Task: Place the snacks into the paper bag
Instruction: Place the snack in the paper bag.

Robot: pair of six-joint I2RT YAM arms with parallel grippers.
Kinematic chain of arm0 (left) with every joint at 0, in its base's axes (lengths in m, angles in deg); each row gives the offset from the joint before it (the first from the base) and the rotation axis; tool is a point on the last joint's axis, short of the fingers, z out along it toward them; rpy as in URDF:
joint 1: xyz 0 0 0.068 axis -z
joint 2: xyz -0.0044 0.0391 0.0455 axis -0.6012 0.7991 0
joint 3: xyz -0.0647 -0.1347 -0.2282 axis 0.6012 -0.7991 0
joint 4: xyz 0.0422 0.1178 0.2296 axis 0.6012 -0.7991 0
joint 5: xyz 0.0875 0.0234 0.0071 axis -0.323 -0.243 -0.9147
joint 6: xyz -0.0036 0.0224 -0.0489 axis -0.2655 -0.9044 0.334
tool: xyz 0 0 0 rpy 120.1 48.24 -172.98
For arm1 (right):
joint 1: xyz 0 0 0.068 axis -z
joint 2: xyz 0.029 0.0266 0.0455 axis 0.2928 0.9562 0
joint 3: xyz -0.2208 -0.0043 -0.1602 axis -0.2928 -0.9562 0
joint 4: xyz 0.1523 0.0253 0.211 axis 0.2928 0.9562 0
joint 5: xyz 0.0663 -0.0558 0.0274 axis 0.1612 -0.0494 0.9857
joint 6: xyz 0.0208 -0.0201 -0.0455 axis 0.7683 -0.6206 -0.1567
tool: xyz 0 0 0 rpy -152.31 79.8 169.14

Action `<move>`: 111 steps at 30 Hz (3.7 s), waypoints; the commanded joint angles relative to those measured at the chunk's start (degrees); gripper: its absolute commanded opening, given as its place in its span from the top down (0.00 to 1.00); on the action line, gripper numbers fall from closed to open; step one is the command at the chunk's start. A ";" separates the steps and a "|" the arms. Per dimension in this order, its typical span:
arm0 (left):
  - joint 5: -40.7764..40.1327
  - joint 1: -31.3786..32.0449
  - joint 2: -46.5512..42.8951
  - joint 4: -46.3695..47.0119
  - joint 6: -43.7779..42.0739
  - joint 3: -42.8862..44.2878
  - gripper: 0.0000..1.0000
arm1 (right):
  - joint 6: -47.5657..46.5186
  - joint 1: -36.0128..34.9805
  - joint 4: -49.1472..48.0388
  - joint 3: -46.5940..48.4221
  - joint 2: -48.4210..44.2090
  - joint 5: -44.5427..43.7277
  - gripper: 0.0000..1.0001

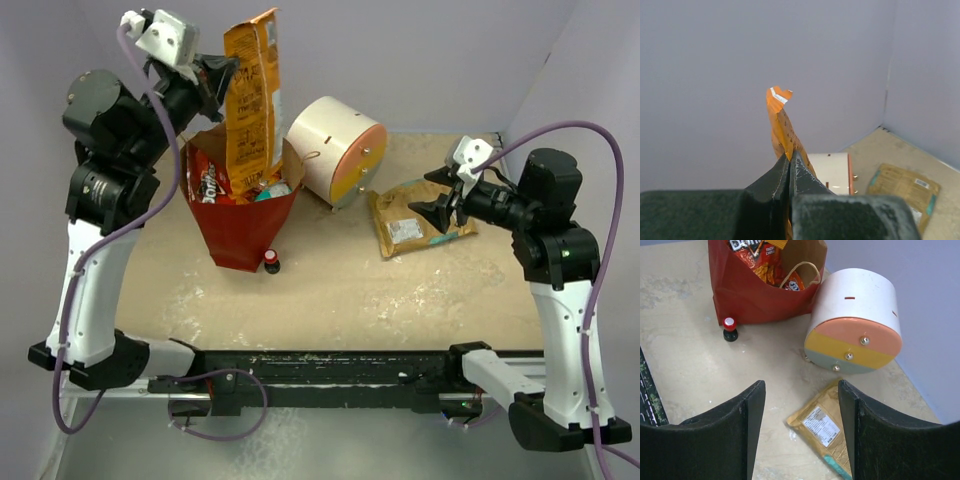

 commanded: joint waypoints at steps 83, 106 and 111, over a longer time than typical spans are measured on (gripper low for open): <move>9.44 -26.12 4.37 -11.83 -13.68 -29.51 0.85 | -0.83 1.66 -4.98 -11.11 -2.62 5.85 0.31; 9.05 -16.36 17.57 -19.16 -14.88 -25.94 0.65 | -0.76 1.67 -6.33 -13.72 -2.32 3.67 0.31; 10.78 -16.35 17.54 -21.98 -15.79 -25.21 0.49 | -3.95 1.59 -7.32 -15.53 1.05 -1.82 0.31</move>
